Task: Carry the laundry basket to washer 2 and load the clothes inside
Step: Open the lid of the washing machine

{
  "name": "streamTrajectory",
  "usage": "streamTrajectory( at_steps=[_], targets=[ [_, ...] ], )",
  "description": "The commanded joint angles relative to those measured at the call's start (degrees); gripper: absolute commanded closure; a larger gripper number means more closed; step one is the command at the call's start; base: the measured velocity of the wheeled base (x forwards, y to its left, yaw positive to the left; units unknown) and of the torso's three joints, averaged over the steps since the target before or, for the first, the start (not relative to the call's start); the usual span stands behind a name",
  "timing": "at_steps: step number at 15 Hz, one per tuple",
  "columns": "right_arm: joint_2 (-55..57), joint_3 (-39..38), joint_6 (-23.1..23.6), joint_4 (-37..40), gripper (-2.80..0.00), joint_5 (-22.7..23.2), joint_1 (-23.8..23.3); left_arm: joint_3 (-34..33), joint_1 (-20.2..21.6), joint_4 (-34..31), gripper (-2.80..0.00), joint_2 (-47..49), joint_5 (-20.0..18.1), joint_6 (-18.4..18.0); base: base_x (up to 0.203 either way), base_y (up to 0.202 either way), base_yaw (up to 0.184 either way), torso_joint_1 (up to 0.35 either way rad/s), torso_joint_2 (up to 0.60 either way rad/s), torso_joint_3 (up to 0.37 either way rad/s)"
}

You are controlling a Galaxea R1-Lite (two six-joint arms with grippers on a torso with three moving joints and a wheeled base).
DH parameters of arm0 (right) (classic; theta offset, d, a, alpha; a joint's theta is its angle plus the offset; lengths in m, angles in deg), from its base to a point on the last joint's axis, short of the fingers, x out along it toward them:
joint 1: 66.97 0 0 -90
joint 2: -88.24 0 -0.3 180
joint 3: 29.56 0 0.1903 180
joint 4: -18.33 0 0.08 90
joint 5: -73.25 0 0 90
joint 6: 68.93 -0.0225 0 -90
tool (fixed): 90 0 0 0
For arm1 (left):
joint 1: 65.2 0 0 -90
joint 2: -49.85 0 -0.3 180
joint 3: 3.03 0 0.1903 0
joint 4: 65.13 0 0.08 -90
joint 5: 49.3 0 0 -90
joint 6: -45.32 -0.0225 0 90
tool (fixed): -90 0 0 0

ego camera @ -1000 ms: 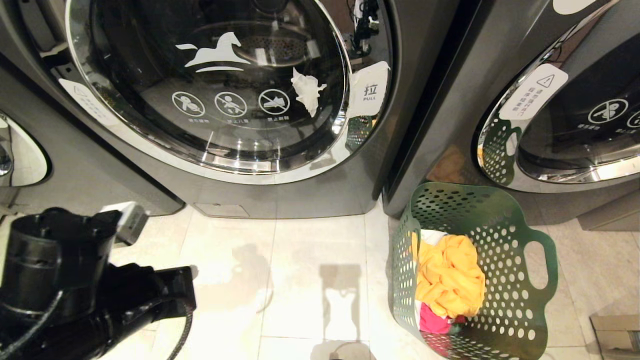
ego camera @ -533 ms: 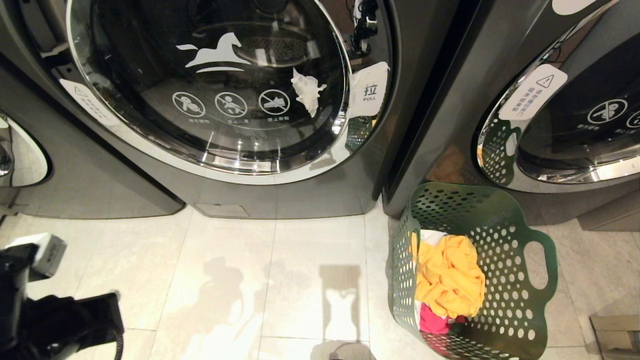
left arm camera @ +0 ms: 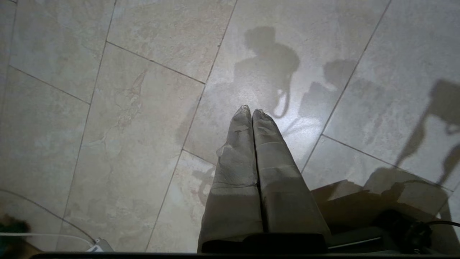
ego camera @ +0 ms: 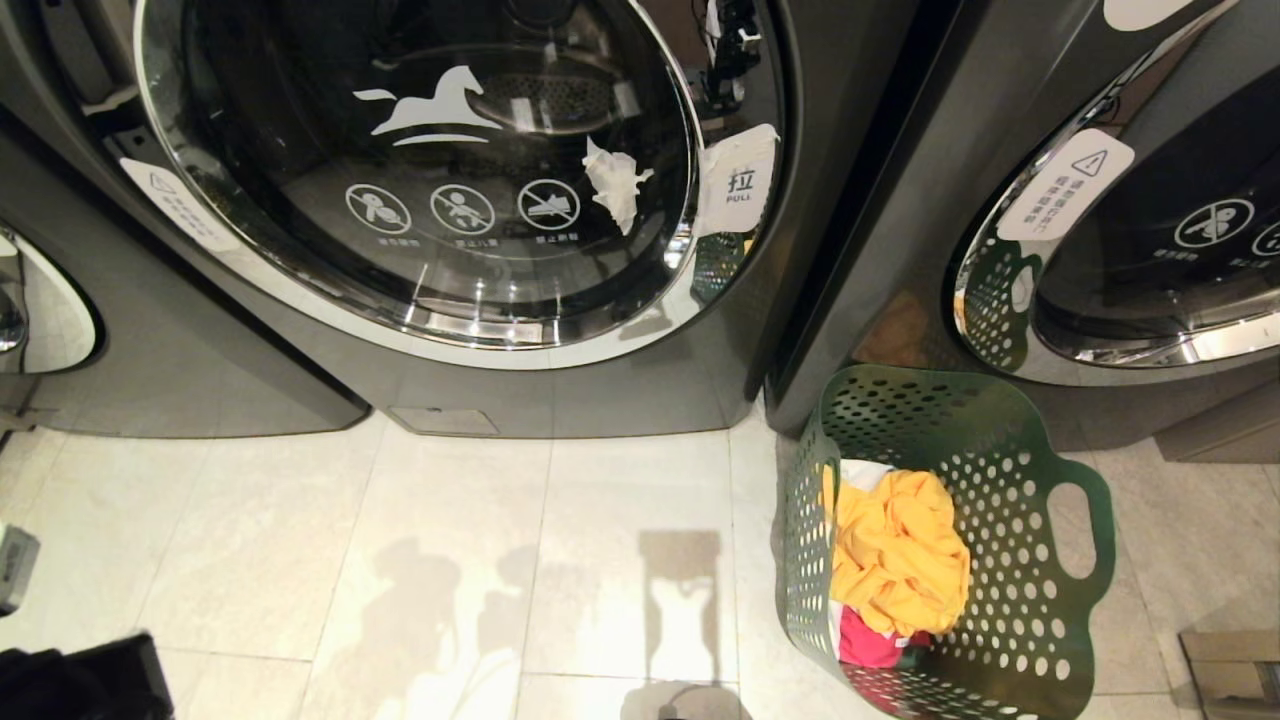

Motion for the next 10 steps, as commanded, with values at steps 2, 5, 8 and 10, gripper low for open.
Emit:
streamTrajectory(
  at_steps=[2, 5, 8, 10],
  targets=[
    [-8.26, 0.02, -0.28, 0.07, 0.00, 0.06, -1.48, -3.63, 0.45, 0.14, 0.00, -3.75, 0.52, -2.15, 0.000, 0.000, 0.000, 0.000, 0.00, 0.000],
    [-16.58, -0.03, -0.77, -0.05, 0.00, -0.20, -1.59, -8.27, -0.63, 0.18, 0.00, -10.89, -2.47, -6.38, 0.000, 0.000, 0.000, 0.000, 0.00, 0.000],
    [-16.56, -2.82, -3.28, -0.25, 0.00, -12.09, -1.62, -10.83, -1.35, -0.33, 0.00, -18.51, -16.60, -11.07, 0.000, 0.000, 0.000, 0.000, 0.00, 0.000],
    [-16.53, -3.20, -5.69, -0.39, 0.00, -11.94, -1.63, -11.94, -1.42, -3.06, 0.00, -24.49, -24.02, -15.58, 0.000, 0.000, 0.000, 0.000, 0.00, 0.000]
  ],
)
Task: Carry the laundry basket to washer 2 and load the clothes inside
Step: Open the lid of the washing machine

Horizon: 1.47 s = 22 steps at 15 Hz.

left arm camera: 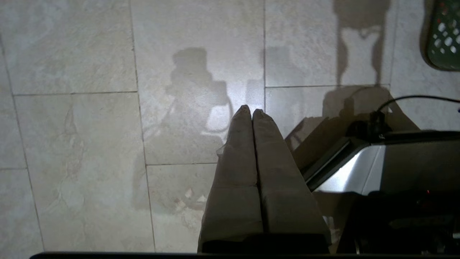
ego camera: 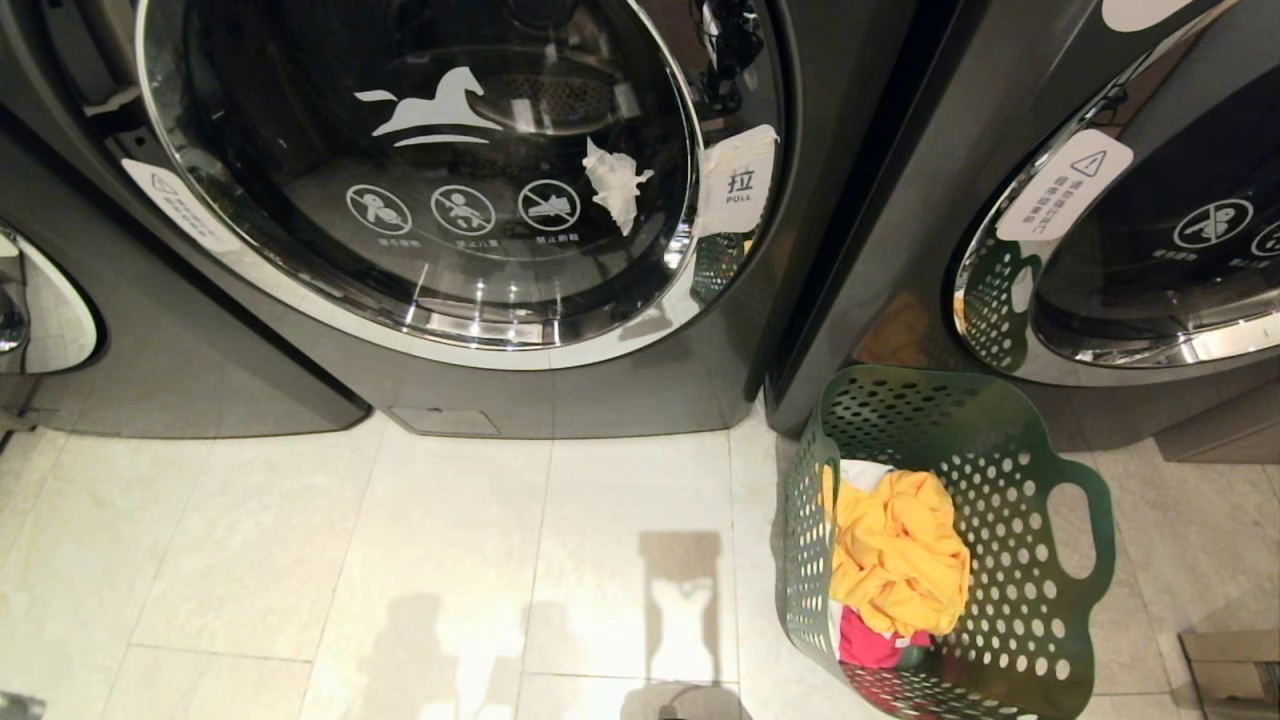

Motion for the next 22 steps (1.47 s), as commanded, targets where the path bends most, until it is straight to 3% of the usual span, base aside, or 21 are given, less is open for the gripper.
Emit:
streamTrajectory(
  at_steps=[1, 4, 8, 14, 17, 20, 22],
  targets=[
    [-0.29, -0.30, -0.11, 0.43, 0.00, 0.10, 0.09, -1.11, -0.07, -2.73, 0.00, -7.62, -5.05, -3.08, 0.000, 0.000, 0.000, 0.000, 0.00, 0.000],
    [-0.27, -0.21, -0.02, 0.48, 0.00, 1.13, 0.79, -1.99, 1.08, -11.72, 0.00, -15.27, -9.42, -7.95, 0.000, 0.000, 0.000, 0.000, 0.00, 0.000],
    [-0.27, -0.21, -0.02, 0.52, 0.00, 1.16, 0.85, -2.01, 16.42, -12.94, 0.00, -13.83, -10.19, -8.91, 0.000, 0.000, 0.000, 0.000, 0.00, 0.000],
    [-0.53, -1.10, -0.24, -1.59, 0.00, 1.07, 0.85, -2.43, 14.05, -12.07, 0.00, -37.08, -11.60, -8.86, 0.000, 0.000, 0.000, 0.000, 0.00, 0.000],
    [-0.62, -1.63, -0.53, -3.28, 0.00, 0.96, 1.49, -3.36, 13.63, -9.28, 0.00, -36.98, -8.84, -4.14, 0.000, 0.000, 0.000, 0.000, 0.00, 0.000],
    [-0.60, -1.32, -0.14, -2.33, 0.00, 1.14, 7.93, -3.43, 13.63, -9.28, 0.00, -37.00, -8.84, -4.10, 0.000, 0.000, 0.000, 0.000, 0.00, 0.000],
    [-4.21, -1.39, -0.35, -2.58, 0.00, 0.83, 7.16, -3.34, 13.63, -9.58, 0.00, -36.91, -9.33, -5.64, 0.000, 0.000, 0.000, 0.000, 0.00, 0.000]
  ],
)
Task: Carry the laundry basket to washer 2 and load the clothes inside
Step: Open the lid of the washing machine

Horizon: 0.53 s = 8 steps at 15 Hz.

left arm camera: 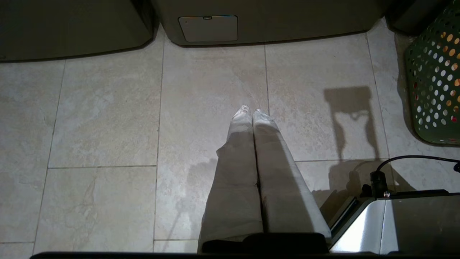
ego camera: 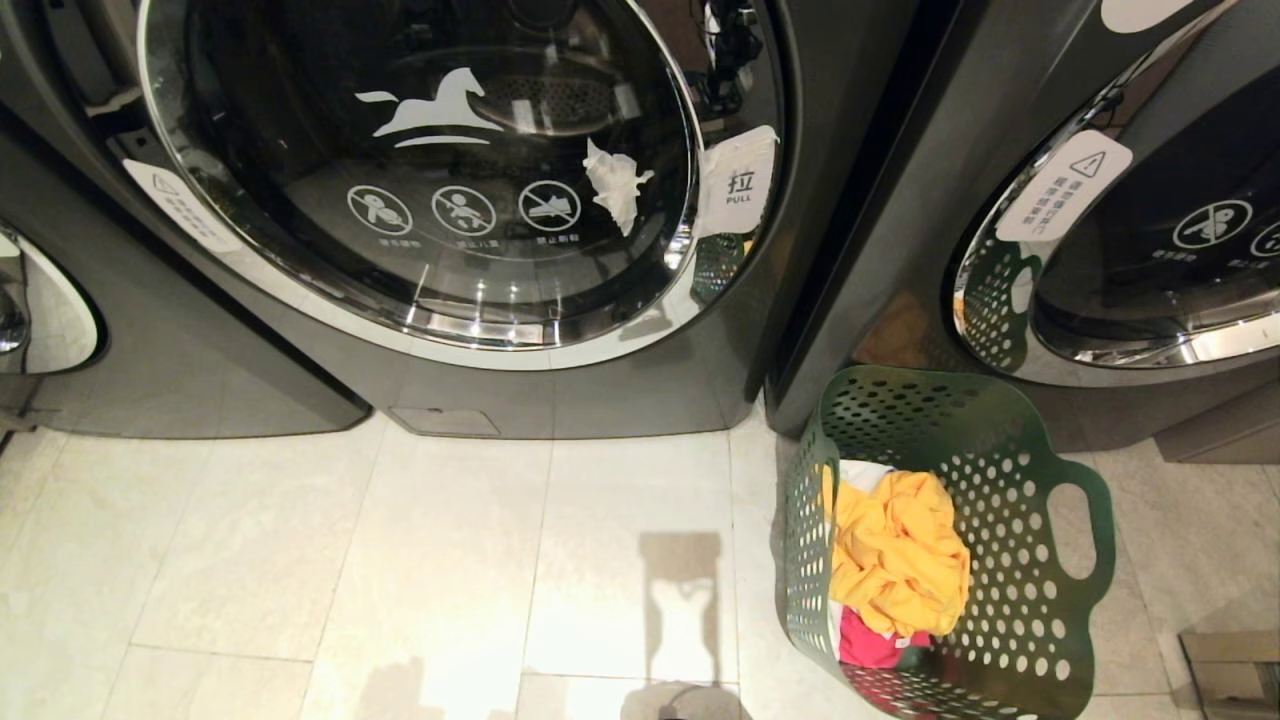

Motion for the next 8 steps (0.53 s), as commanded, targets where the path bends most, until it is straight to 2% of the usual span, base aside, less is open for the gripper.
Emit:
streamTrajectory(
  at_steps=[1, 4, 6, 8],
  targets=[
    [-4.37, 0.03, 0.06, -0.03, 0.00, -0.04, -0.56, -0.02, 0.01, 0.22, 0.00, -0.04, -0.02, -0.18, 0.000, 0.000, 0.000, 0.000, 0.00, 0.000],
    [-13.83, -0.06, -0.25, -0.31, 0.00, -0.12, -1.41, -0.02, 0.01, 0.34, 0.00, -0.01, 0.65, 2.54, 0.000, 0.000, 0.000, 0.000, 0.00, 0.000],
    [-14.05, -0.13, -4.77, -0.70, 0.00, -0.72, -1.68, -0.11, 0.01, 0.53, 0.00, -0.04, 1.47, 4.03, 0.000, 0.000, 0.000, 0.000, 0.00, 0.000],
    [-14.04, -0.22, -6.42, -0.86, 0.00, -2.47, -1.70, -0.72, 0.01, 2.09, 0.00, -0.04, 1.47, 4.45, 0.000, 0.000, 0.000, 0.000, 0.00, 0.000]
  ],
)
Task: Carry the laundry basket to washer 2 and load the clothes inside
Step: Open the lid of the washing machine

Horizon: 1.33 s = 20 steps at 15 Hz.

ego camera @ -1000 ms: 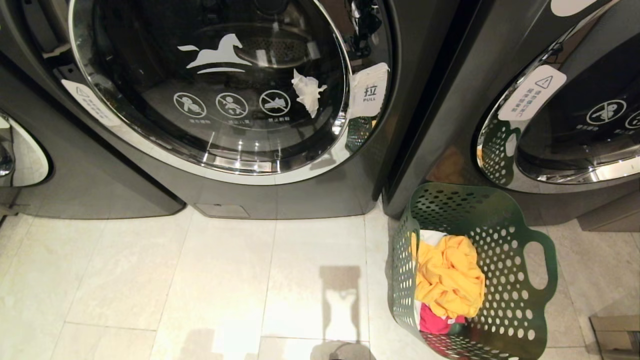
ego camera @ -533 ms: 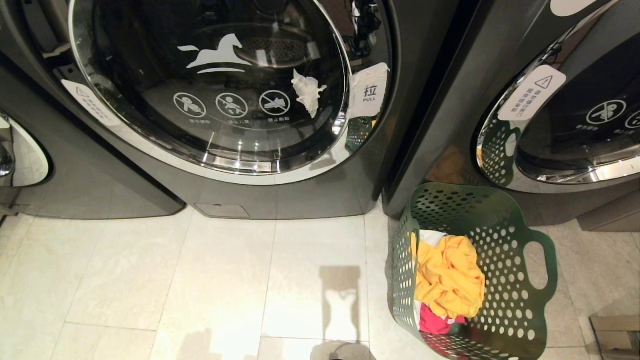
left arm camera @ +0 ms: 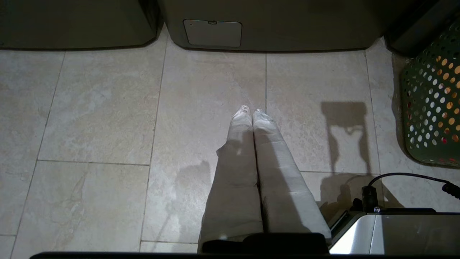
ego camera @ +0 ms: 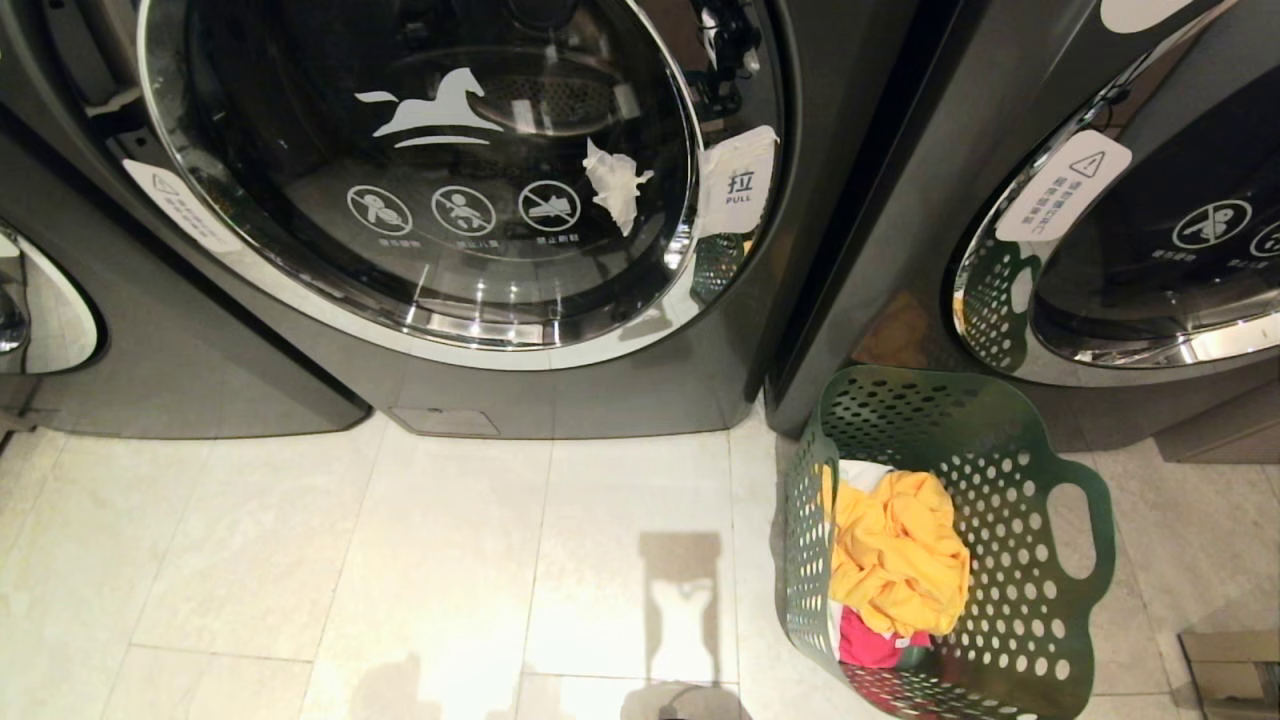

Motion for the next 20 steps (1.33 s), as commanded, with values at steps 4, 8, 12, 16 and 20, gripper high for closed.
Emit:
streamTrajectory(
  at_steps=[4, 8, 12, 16, 20],
  targets=[
    [-0.91, -0.11, 0.37, -0.31, 0.00, -0.22, -0.04, -0.89, 0.01, 1.50, 0.00, 0.11, -0.03, -1.22, 0.000, 0.000, 0.000, 0.000, 0.00, 0.000],
    [-0.91, -0.11, 1.25, -0.22, 0.00, -0.13, -0.04, -0.80, 0.01, 1.57, 0.00, 0.11, -0.12, -0.97, 0.000, 0.000, 0.000, 0.000, 0.00, 0.000],
    [-0.91, -0.11, 1.58, -0.13, 0.00, -0.05, -0.04, -0.89, 0.01, 1.57, 0.00, 0.11, -0.21, -1.43, 0.000, 0.000, 0.000, 0.003, 0.00, 0.145],
    [-0.91, -0.11, 3.18, -0.04, 0.00, 0.22, -0.04, -0.82, 0.01, 1.66, 0.00, 0.11, -0.12, 0.26, 0.000, 0.000, 0.000, 0.004, 0.00, 0.193],
    [-0.91, -0.11, 3.80, -0.04, 0.00, 0.22, -0.04, -0.80, 0.01, 1.66, 0.00, 0.11, -0.12, 0.26, 0.000, 0.000, 0.000, 0.001, 0.00, 0.201]
  ],
)
